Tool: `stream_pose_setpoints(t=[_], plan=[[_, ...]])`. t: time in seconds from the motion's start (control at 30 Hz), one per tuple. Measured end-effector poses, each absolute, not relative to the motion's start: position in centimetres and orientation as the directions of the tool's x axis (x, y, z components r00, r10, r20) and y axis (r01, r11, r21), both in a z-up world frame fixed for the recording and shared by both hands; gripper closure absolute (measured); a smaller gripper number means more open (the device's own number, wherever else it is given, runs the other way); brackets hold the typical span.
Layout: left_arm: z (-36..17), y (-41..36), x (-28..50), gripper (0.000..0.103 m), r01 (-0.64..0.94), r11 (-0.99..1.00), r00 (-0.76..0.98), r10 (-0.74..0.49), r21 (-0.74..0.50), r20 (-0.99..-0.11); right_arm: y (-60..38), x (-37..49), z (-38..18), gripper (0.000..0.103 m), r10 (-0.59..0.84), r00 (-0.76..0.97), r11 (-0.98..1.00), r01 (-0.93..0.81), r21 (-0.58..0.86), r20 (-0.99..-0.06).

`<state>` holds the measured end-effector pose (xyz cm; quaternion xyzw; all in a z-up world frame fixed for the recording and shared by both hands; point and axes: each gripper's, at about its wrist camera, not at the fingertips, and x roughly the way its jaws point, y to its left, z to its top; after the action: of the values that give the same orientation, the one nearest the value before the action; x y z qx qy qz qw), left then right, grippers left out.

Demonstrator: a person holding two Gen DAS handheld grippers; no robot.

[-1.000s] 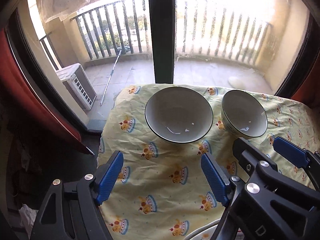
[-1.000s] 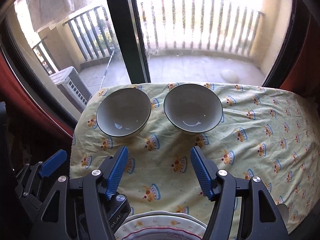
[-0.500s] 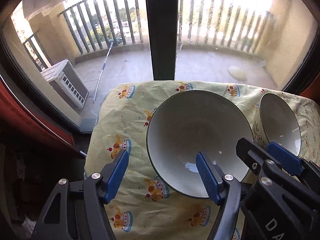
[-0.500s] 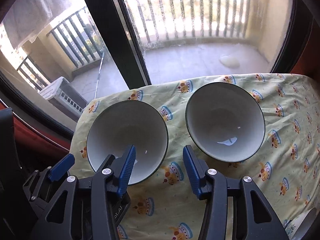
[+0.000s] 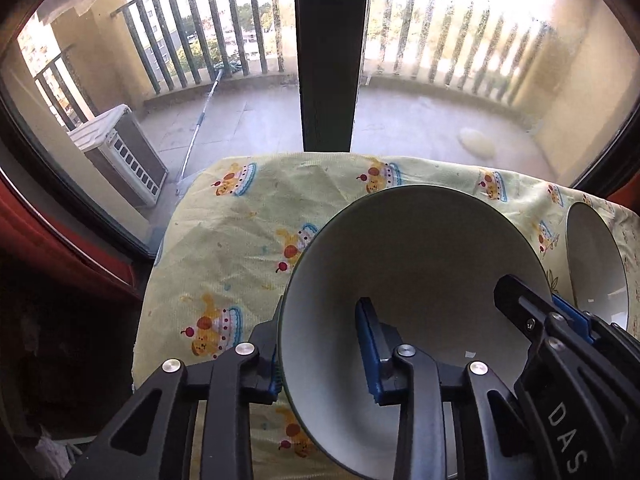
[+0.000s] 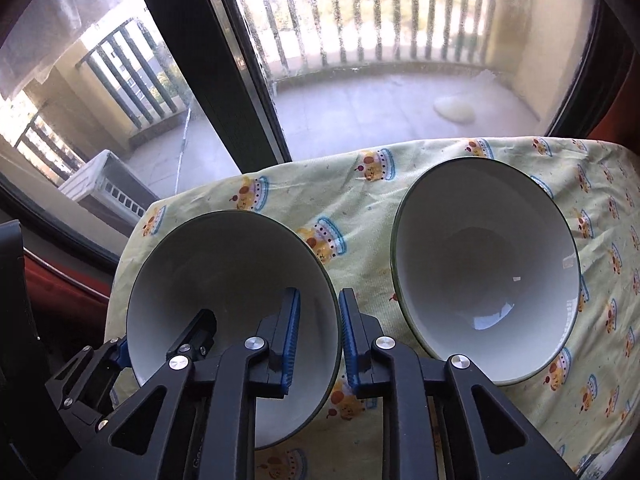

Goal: Organize plates and bowls
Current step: 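Lift the white bowl with both grippers and carry it toward the plate stack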

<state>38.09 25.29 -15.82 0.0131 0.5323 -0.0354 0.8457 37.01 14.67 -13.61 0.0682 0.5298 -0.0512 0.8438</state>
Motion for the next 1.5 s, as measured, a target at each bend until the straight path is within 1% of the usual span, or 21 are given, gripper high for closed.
stream_pose_setpoints(t=[0.03,0.27,0.7,1.03,1.5], plan=[[-15.7,25.1,38.1,0.077,0.076,0.997,0.434,-0.042,-0.01,-0.9,14.7,37.2,-13.6,0.084,-0.019,0.438,0.987,0.153,0.054,-0.899],[-15.6,24.9,36.7,0.078,0.105,0.994,0.435,-0.015,0.034,-0.9,14.5,36.7,-13.6,0.085,-0.014,0.422,0.99,0.131,0.046,-0.907],[-14.9,24.0,31.2,0.078,0.1,0.995,0.405,-0.012,0.031,-0.914,13.9,31.2,-12.5,0.085,-0.013,0.393,0.997,0.079,0.02,-0.919],[-11.4,21.4,26.8,0.078,0.099,0.995,0.447,-0.017,0.031,-0.894,11.4,26.3,-8.9,0.085,-0.016,0.423,0.996,0.087,0.023,-0.906],[-7.5,15.1,21.0,0.078,0.055,0.998,0.486,0.009,0.041,-0.874,5.5,20.7,-3.7,0.085,0.018,0.467,0.999,0.025,0.034,-0.884]])
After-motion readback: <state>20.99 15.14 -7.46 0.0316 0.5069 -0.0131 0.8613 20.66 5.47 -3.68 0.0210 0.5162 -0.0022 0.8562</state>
